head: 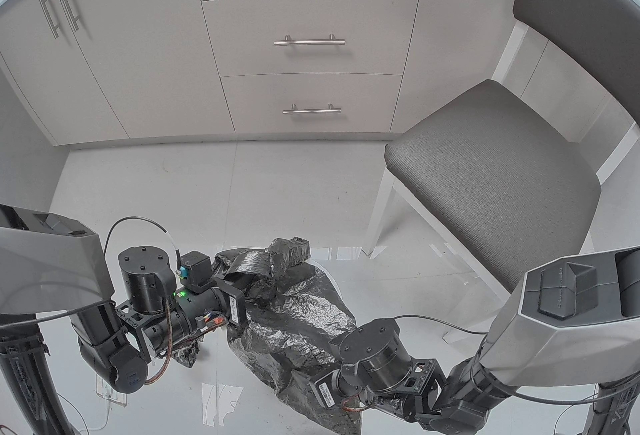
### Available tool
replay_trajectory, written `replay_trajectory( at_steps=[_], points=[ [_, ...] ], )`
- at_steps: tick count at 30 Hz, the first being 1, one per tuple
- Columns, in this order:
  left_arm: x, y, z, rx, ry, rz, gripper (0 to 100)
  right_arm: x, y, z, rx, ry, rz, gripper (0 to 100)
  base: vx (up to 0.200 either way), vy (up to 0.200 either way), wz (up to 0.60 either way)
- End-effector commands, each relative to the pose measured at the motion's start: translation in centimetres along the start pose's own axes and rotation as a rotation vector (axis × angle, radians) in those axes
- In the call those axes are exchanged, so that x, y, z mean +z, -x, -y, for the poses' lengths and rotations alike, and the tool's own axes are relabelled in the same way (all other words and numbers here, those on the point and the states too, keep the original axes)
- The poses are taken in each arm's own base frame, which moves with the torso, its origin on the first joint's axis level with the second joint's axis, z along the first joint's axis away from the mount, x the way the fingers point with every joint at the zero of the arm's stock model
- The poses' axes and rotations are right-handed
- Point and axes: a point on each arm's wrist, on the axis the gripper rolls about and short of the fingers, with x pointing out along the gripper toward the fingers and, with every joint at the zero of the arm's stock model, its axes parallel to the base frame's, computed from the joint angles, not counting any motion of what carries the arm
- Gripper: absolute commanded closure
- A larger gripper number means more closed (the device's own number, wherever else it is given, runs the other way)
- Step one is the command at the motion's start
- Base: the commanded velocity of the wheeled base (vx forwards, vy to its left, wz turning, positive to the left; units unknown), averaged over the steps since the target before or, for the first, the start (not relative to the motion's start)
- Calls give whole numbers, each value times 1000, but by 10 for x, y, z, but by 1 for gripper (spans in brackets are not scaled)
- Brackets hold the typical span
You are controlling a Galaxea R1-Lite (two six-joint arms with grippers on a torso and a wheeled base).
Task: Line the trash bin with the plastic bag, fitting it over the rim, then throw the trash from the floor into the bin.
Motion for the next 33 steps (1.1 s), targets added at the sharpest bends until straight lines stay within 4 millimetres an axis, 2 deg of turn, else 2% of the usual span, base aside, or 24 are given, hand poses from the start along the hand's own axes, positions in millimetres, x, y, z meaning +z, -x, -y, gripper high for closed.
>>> replay_trajectory(
  at_steps=[1, 5, 7, 15, 20, 25, 26, 33],
  points=[
    [2, 1, 1, -2, -1, 6, 100, -1, -11, 0, -6, 8, 0, 100, 0, 0, 0],
    [2, 1, 1, -2, -1, 6, 100, 4, -18, -3, -5, 9, 22, 100, 0, 0, 0],
    [4, 3, 1, -3, -2, 13, 100, 13, -30, -7, -2, 5, 58, 100, 0, 0, 0],
    [5, 3, 2, -4, -3, 16, 100, 22, -64, -20, -5, -1, 97, 100, 0, 0, 0],
    [4, 3, 1, -3, -3, 15, 100, 21, -91, -23, -40, -6, 107, 100, 0, 0, 0],
    [5, 2, 1, -3, -3, 16, 100, 21, -104, -23, -45, -12, 121, 100, 0, 0, 0],
    [4, 2, 1, -3, -3, 16, 100, 19, -112, -23, -47, -3, 119, 100, 0, 0, 0],
    [4, 3, 1, -3, -2, 13, 100, 15, -131, -14, -75, 3, 96, 100, 0, 0, 0]
  ],
)
